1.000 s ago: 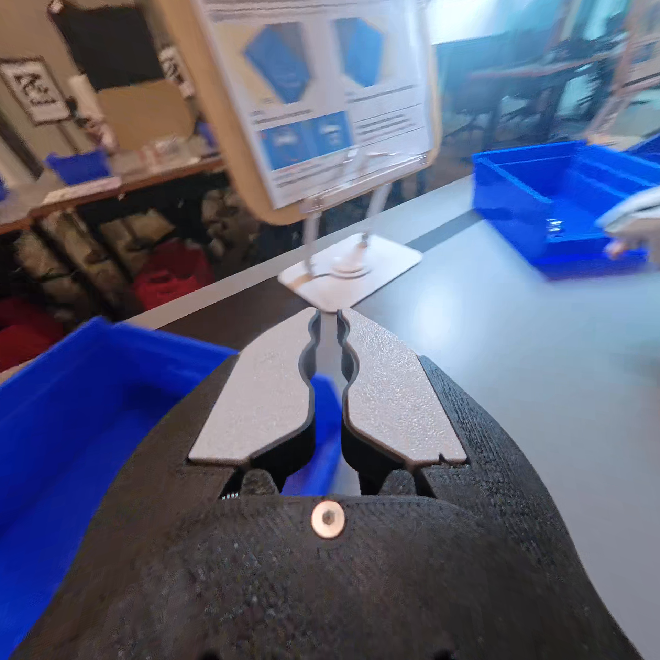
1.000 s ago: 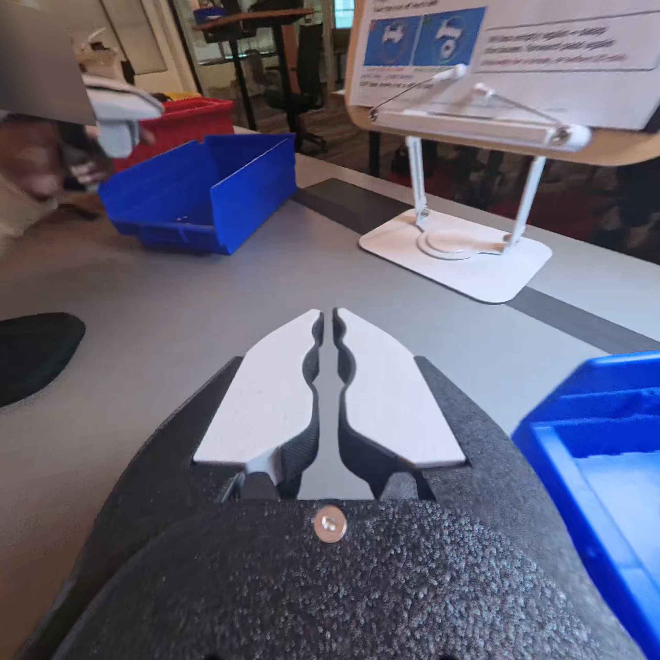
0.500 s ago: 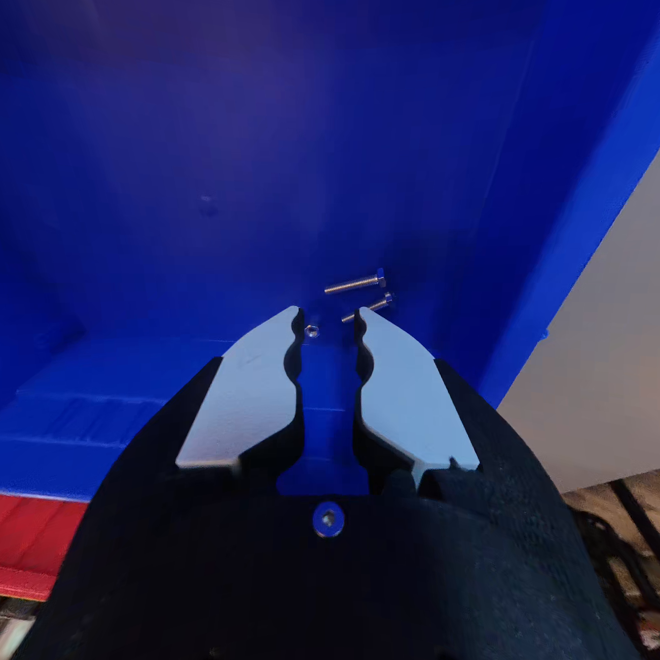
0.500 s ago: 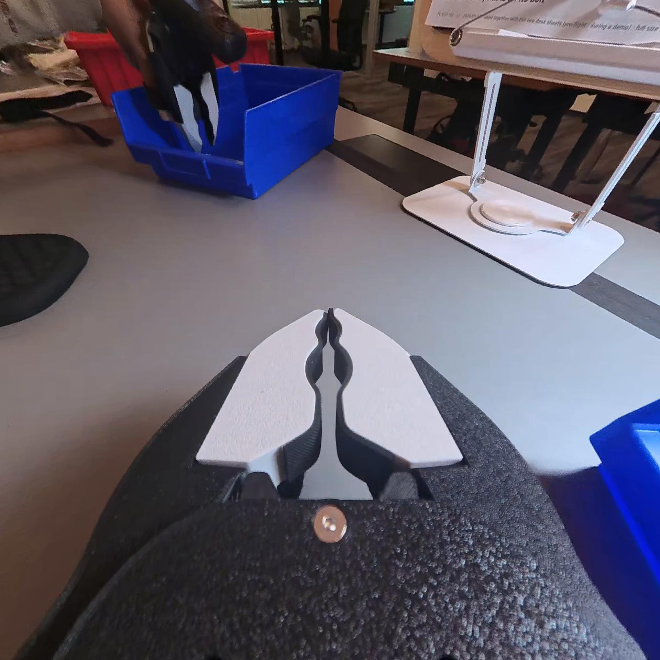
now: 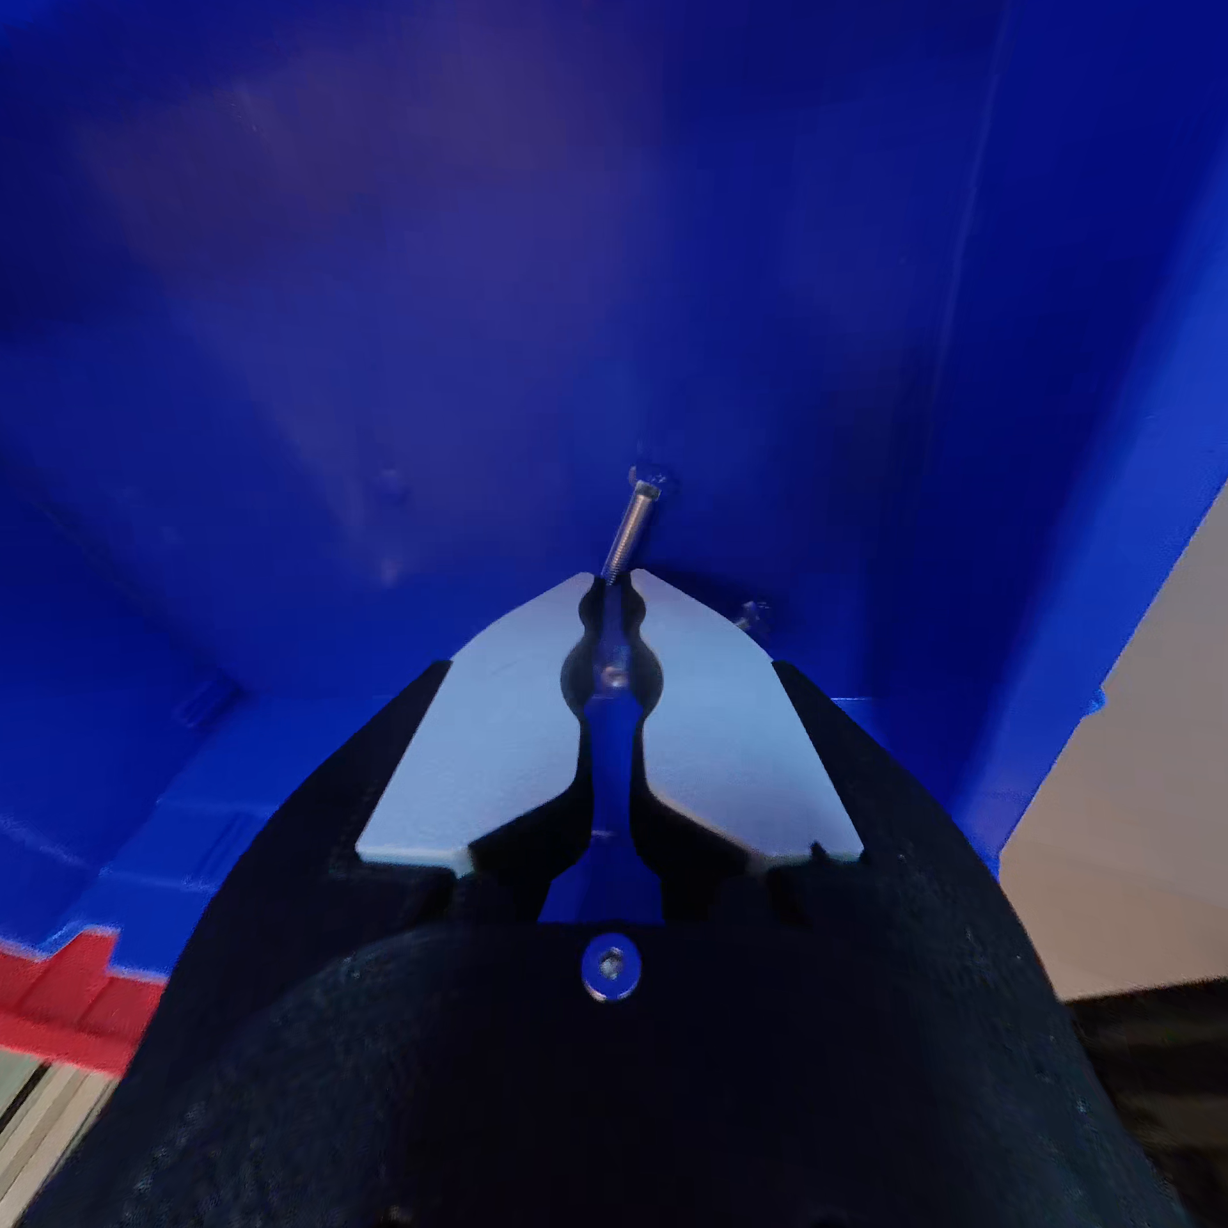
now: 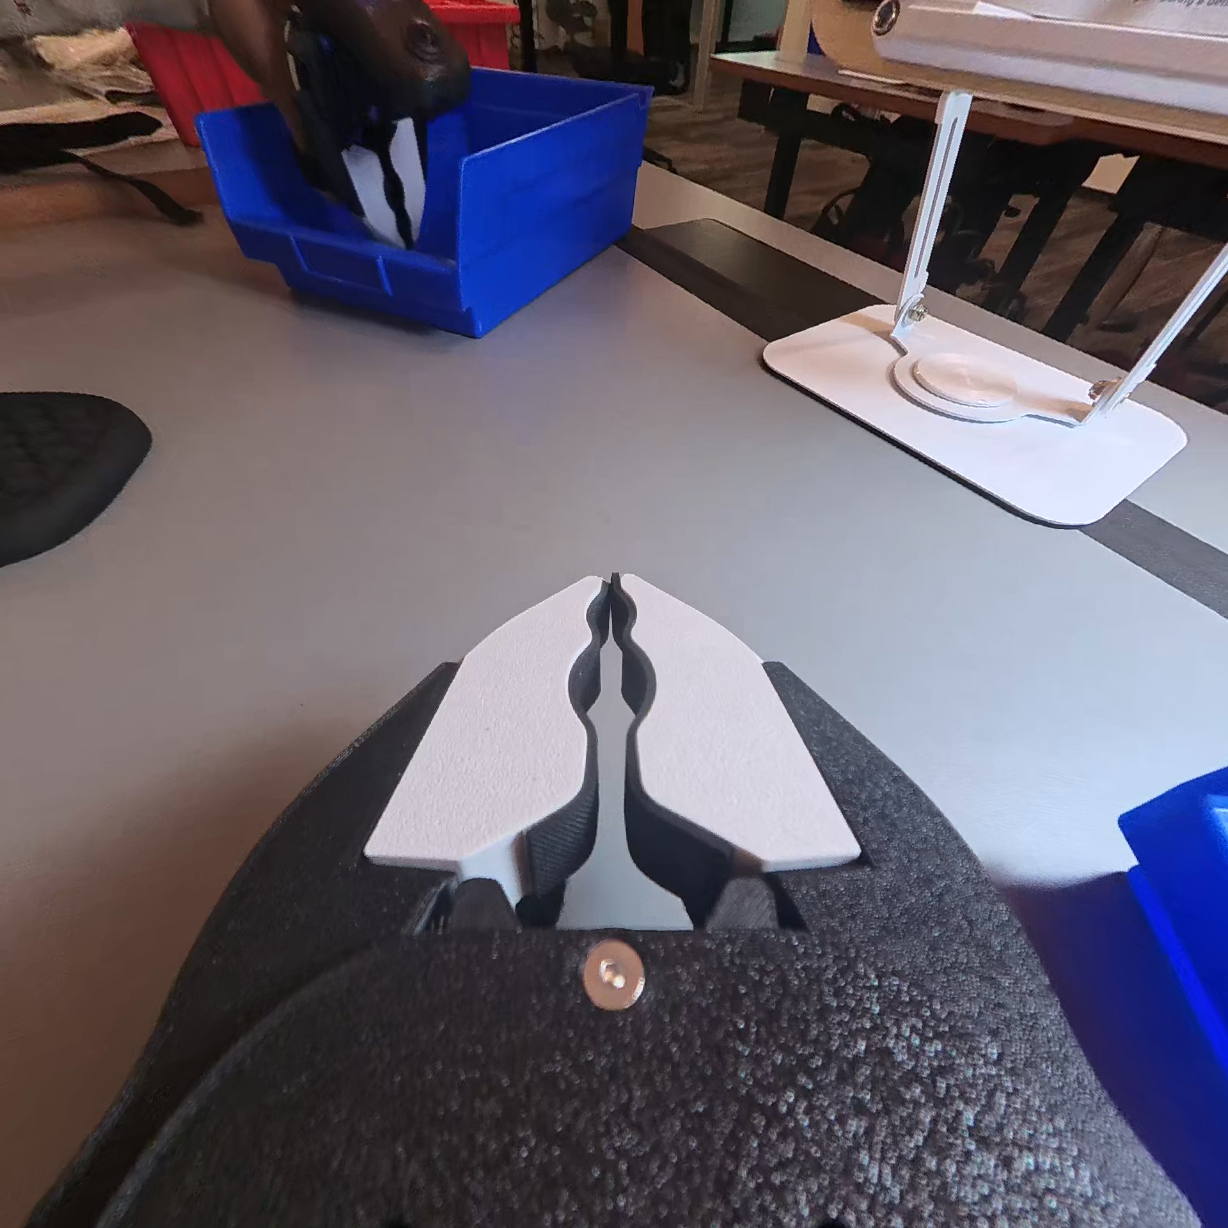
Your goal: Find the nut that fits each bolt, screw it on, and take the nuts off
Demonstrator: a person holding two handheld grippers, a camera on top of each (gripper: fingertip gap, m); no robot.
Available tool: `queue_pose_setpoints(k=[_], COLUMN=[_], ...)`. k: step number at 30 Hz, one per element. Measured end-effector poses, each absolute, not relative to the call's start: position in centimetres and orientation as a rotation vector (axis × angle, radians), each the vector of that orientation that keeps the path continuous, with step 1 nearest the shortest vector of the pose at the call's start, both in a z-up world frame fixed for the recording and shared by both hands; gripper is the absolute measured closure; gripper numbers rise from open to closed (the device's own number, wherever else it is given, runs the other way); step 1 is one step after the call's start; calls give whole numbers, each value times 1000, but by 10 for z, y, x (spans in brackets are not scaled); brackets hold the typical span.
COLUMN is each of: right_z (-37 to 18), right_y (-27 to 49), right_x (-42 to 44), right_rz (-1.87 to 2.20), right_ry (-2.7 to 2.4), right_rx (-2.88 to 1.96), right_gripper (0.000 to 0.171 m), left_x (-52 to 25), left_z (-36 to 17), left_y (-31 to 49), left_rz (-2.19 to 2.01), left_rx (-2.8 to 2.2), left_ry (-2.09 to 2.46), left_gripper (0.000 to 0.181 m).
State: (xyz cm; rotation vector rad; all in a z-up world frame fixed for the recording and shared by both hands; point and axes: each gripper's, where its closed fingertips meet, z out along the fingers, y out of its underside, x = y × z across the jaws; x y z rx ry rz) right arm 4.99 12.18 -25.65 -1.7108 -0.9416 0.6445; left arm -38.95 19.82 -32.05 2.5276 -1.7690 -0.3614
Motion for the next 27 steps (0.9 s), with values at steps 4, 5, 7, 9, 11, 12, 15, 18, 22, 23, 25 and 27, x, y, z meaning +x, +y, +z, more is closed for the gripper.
queue_pose_setpoints(k=[4, 5, 7, 9, 11, 12, 15, 18, 22, 23, 25, 27], right_z=[-251, -249, -242, -234, -229, -226, -222, -230, -249, -254, -261, -265], right_y=[119, 119, 116, 110, 102, 99, 90, 83, 77, 76, 78, 82], right_x=[46, 45, 38, 27, 15, 10, -3, -15, -24, -25, -23, -21], right_rz=[650, 638, 592, 565, 520, 467, 219, -66, -354, -375, -414, -452], right_ry=[-936, -939, -967, -1009, -1055, -1083, -1197, -1346, -1488, -1502, -1517, -1532], right_rx=[-1686, -1674, -1635, -1595, -1566, -1549, -1456, -1357, -1205, -1202, -1205, -1201], right_gripper=[171, 171, 171, 169, 164, 161, 153, 144, 144, 144, 145, 149], left_x=[-361, -349, -316, -278, -238, -217, -159, -110, -69, -62, -51, -44], left_z=[-278, -264, -238, -217, -204, -203, -218, -244, -267, -271, -274, -275], left_y=[210, 209, 200, 190, 175, 163, 125, 93, 76, 74, 69, 66], left_rz=[-363, -384, -384, -346, -260, -187, -20, 179, 357, 393, 456, 499], left_rx=[2741, 2759, 2790, 2831, 2853, 2835, 2704, 2599, 2551, 2550, 2549, 2549], left_ry=[-1823, -1873, -1975, -2070, -2155, -2202, -2317, -2318, -2222, -2189, -2127, -2082], left_gripper=[176, 176, 177, 177, 177, 177, 177, 177, 177, 177, 178, 178])
